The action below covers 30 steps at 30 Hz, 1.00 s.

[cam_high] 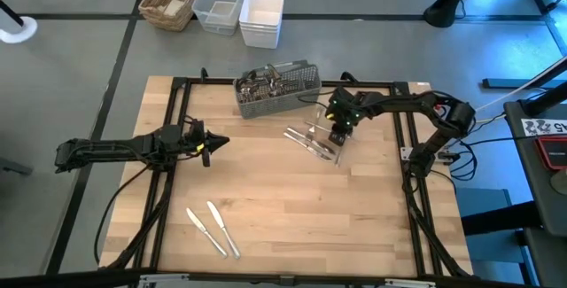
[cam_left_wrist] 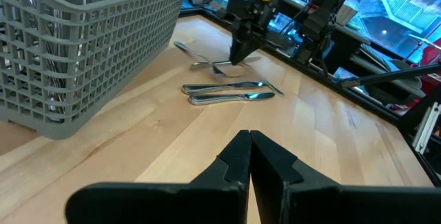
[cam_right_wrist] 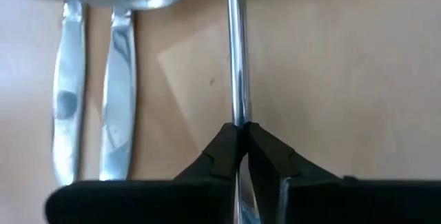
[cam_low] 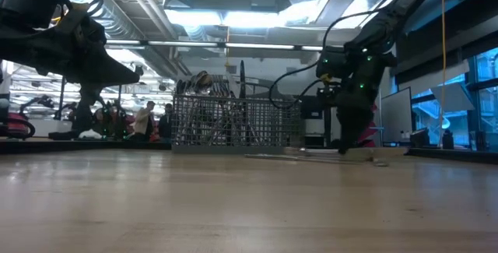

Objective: Sort silverware
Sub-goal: Put the silver fork into the silverware rack

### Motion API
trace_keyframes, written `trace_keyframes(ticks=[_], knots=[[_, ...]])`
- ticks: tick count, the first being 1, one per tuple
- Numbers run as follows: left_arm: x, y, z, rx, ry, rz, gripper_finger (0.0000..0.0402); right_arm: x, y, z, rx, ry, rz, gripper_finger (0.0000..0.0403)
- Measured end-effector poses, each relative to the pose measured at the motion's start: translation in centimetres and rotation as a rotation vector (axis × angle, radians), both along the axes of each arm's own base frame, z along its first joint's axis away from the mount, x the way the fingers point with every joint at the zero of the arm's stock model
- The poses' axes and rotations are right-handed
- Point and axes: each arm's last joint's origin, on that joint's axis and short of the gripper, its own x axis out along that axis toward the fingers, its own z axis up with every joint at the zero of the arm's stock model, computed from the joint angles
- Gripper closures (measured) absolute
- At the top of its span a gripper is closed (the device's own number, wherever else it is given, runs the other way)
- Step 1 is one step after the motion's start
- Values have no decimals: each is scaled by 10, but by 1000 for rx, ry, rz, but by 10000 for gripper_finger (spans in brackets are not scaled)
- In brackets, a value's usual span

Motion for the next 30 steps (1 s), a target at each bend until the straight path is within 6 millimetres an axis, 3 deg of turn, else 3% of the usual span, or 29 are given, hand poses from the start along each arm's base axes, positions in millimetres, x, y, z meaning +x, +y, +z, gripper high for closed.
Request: trace_keyframes(ticks=[8,21,30], knots=[[0,0,0,0,0,0,398,-12,11,2,157,76,-13,399],[0,0,0,0,1,0,398,-27,24,4,401,197,-38,399],[0,0,0,0,0,0,398,-16,18,38,468,240,-129,400]])
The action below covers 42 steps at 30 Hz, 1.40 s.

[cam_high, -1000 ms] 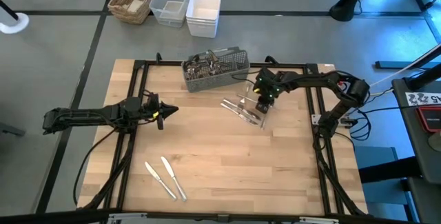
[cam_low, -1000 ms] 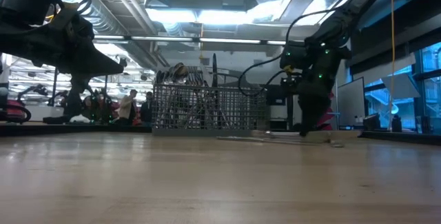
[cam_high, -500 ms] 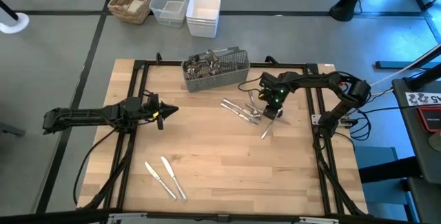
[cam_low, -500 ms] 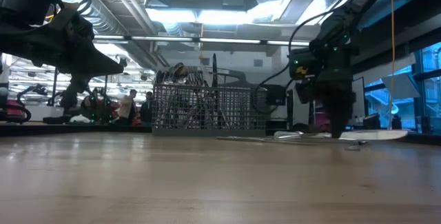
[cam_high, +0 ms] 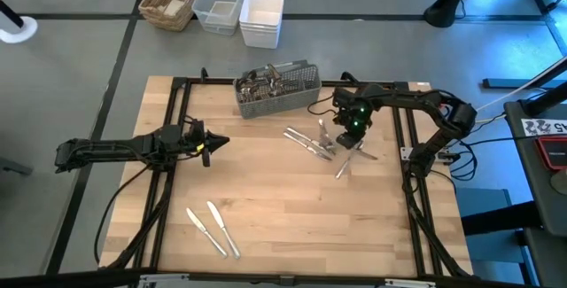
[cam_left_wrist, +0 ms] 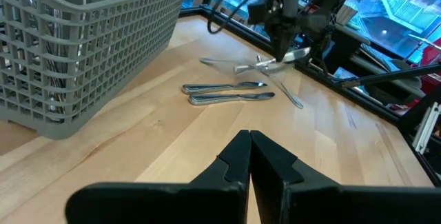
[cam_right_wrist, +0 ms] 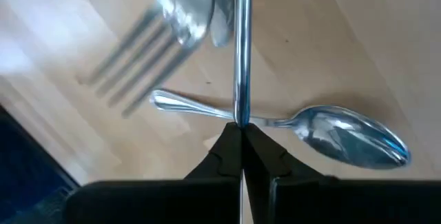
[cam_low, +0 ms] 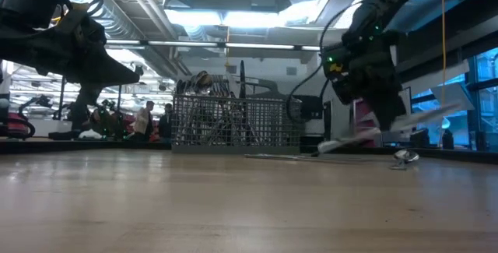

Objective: Sort silverware
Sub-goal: Put the silver fork into the silverware rack

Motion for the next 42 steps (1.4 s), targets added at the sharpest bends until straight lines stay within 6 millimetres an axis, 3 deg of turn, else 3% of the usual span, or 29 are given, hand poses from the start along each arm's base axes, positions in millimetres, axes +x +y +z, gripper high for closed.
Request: trace_keyframes(ticks=[12,17,22,34,38,42], knots=[[0,0,0,0,0,0,398,4,-3,38,33,83,-14,401],[0,0,0,0,0,0,398,3,-4,49,-14,134,-3,401],[0,0,0,0,0,0,398,8,-10,72,-110,139,8,401],[0,0,0,0,0,1,398,15,-28,173,-636,83,148,402],[0,0,0,0,0,0,398,21,-29,190,-854,108,321,402],[0,0,0,0,0,0,398,35,-24,191,-1021,207,644,402]])
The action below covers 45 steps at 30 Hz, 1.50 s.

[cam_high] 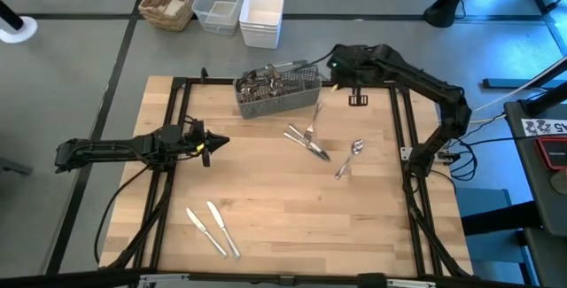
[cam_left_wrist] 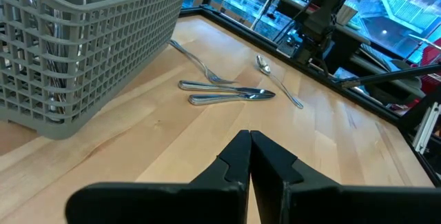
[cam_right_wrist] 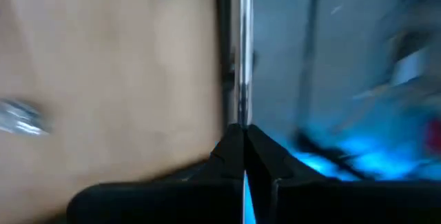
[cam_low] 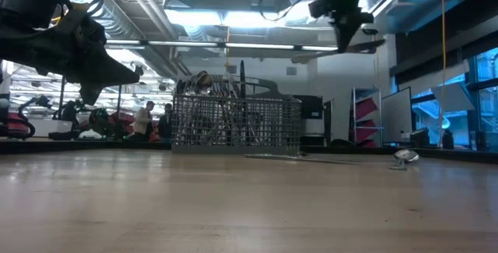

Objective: Sort silverware
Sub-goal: Put the silver fork into the silverware rack

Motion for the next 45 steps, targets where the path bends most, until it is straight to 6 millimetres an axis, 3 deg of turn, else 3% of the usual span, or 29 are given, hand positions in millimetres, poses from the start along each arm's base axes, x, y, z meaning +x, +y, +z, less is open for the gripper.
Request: trace_keyframes(ticks=[8,15,22,36,45], knots=[[0,0,0,2,-1,10,398,56,-2,-11,-373,252,380,402],[0,1,0,-1,-3,23,398,95,-23,-20,-619,478,502,402],[0,1,0,6,-1,23,398,111,-31,-45,-571,683,697,402],[0,1,0,9,-1,23,398,130,-38,-84,-482,717,837,381],[0,1,0,9,0,23,398,133,-37,-87,-462,657,879,375]])
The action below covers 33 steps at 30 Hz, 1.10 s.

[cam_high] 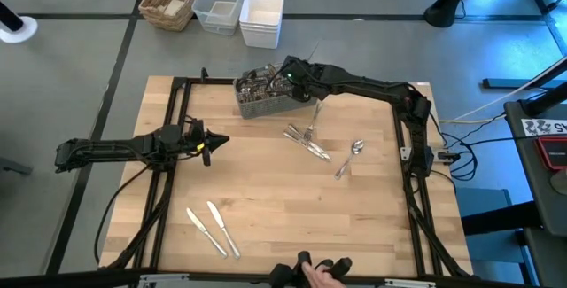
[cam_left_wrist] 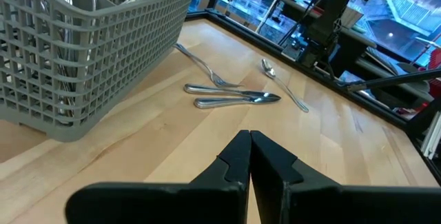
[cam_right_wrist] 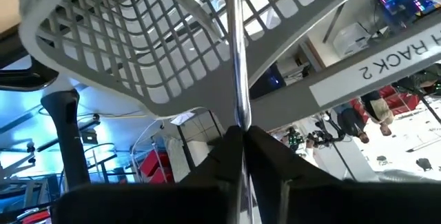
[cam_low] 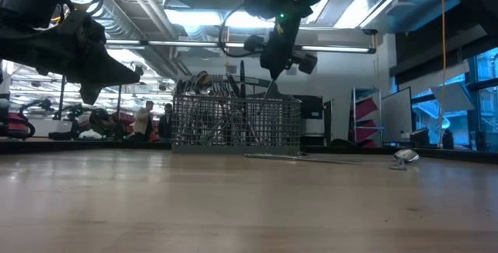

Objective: Sort silverware
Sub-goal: Put the silver fork into the silverware rack, then put the silver spoon into the silverware rack

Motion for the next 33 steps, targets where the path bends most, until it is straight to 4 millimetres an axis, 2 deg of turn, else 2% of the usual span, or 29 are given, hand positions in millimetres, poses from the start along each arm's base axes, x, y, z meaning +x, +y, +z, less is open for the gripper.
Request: trace_keyframes(ticks=[12,19,26,30,33], knots=[[0,0,0,0,0,-1,398,0,0,0,-4,-7,-7,339],[0,0,0,0,1,-1,398,5,4,7,-132,-26,-82,352],[0,0,0,0,1,-1,398,6,26,25,-152,-69,-38,372],[0,0,0,-1,5,-1,398,-2,39,46,-165,-133,-26,378],[0,0,0,-1,5,-1,398,-11,49,64,-154,-254,-63,379]])
